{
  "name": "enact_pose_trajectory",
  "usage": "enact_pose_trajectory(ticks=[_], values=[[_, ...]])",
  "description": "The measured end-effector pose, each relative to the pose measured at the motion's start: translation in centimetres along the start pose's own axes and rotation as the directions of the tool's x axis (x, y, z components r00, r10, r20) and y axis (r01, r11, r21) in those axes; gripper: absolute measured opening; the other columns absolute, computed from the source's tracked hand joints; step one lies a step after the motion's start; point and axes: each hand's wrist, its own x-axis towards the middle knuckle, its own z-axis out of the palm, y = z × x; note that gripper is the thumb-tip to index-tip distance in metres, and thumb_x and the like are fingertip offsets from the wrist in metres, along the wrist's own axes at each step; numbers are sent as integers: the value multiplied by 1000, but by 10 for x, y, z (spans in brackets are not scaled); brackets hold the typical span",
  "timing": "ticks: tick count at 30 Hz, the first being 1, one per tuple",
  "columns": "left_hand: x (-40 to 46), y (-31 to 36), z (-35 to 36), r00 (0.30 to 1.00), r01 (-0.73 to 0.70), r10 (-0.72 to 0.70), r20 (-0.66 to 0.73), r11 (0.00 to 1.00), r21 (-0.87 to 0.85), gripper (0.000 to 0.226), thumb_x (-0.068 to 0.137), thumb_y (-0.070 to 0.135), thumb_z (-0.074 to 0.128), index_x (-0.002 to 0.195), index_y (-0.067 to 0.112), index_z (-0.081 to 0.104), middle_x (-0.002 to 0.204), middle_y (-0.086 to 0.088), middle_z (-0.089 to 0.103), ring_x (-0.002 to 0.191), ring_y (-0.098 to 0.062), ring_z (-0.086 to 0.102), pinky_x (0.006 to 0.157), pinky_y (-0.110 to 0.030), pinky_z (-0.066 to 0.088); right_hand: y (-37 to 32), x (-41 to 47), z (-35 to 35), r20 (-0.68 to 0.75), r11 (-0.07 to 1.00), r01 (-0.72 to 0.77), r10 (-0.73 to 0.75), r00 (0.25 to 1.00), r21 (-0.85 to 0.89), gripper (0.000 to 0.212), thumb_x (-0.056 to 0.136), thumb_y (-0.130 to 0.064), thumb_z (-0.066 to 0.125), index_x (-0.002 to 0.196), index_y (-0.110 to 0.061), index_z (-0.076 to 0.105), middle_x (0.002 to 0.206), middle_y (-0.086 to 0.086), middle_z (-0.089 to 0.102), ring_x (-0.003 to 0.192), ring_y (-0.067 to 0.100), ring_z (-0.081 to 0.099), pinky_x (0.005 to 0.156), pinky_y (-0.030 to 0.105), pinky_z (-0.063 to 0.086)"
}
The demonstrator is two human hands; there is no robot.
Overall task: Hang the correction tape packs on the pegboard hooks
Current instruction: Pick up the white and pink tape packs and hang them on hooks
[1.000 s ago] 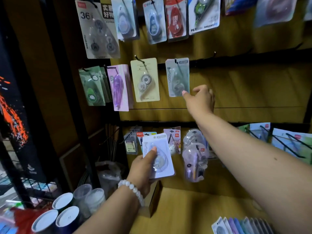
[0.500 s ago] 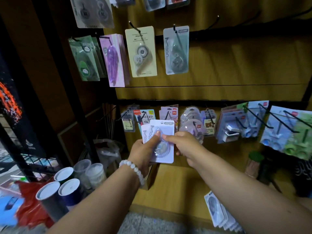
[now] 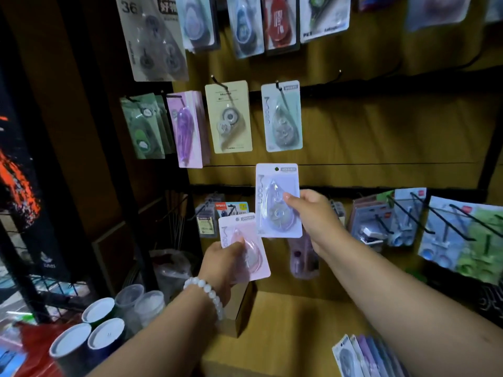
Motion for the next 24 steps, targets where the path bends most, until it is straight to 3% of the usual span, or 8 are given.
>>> enact_pose_trajectory(ticks=[2, 4, 6, 7, 10, 17, 21, 24], values=[[0, 6, 1, 1000, -12, 12, -1, 1000, 2, 26, 91, 15, 62, 109, -3, 65, 102, -24, 71, 93, -41, 69, 87, -55, 55, -21, 10, -1, -39, 996, 84, -85, 996, -17, 13, 90, -28, 63, 84, -16, 62, 102, 18, 71, 97, 38, 68, 88, 53, 52], [2, 9, 1, 999, -31, 31, 12, 1000, 3, 22, 95, 10, 57, 109, -4, 64, 95, -22, 70, 82, -36, 68, 67, -42, 60, -42, 18, -1, -51, 984, 177, -178, 983, -11, 11, 90, -27, 63, 85, -18, 61, 103, 19, 70, 99, 39, 66, 89, 54, 52], [0, 12, 1, 999, -43, 42, 24, 999, 16, 17, 96, 8, 54, 106, -3, 63, 87, -19, 69, 72, -32, 67, 50, -30, 56, -63, 25, -1, -58, 967, 254, -254, 965, -9, 9, 92, -25, 61, 88, -17, 59, 102, 16, 70, 98, 35, 67, 87, 48, 53], [-1, 12, 1, 999, -41, 41, 34, 999, 16, 16, 96, 8, 54, 106, -2, 63, 86, -18, 68, 71, -31, 66, 49, -29, 54, -73, 29, -1, -59, 959, 284, -284, 957, -9, 8, 93, -24, 60, 91, -17, 58, 101, 12, 70, 96, 31, 68, 83, 43, 54], [-5, 14, 1, 998, -32, 32, 44, 999, -3, 18, 96, 9, 55, 109, -2, 62, 92, -19, 69, 78, -33, 67, 57, -32, 54, -98, 38, -1, -57, 941, 338, -338, 939, -20, 11, 95, -29, 58, 94, -18, 56, 102, 3, 68, 94, 19, 68, 71, 30, 55], [0, 12, -1, 1000, -9, 10, 10, 998, -67, 24, 95, 10, 57, 116, -2, 59, 107, -24, 67, 95, -39, 66, 67, -41, 55, -110, 60, 4, -111, 944, 302, -317, 942, -134, 20, 93, -35, 59, 96, -15, 59, 103, 4, 69, 95, 22, 67, 85, 44, 57], [2, 10, -2, 1000, -1, 3, 20, 997, -71, 27, 94, 14, 60, 118, 1, 58, 111, -23, 67, 100, -41, 66, 73, -46, 57, -106, 63, 10, -109, 943, 305, -320, 941, -135, 16, 94, -33, 58, 89, -18, 57, 100, 2, 68, 94, 21, 68, 80, 39, 56], [5, 7, -1, 999, 8, -5, 32, 996, -89, 28, 93, 14, 61, 118, 2, 58, 112, -23, 67, 100, -42, 66, 70, -46, 58, -107, 63, 13, -113, 940, 319, -332, 936, -120, 20, 94, -33, 57, 96, -13, 57, 105, 5, 68, 94, 21, 68, 73, 34, 54]])
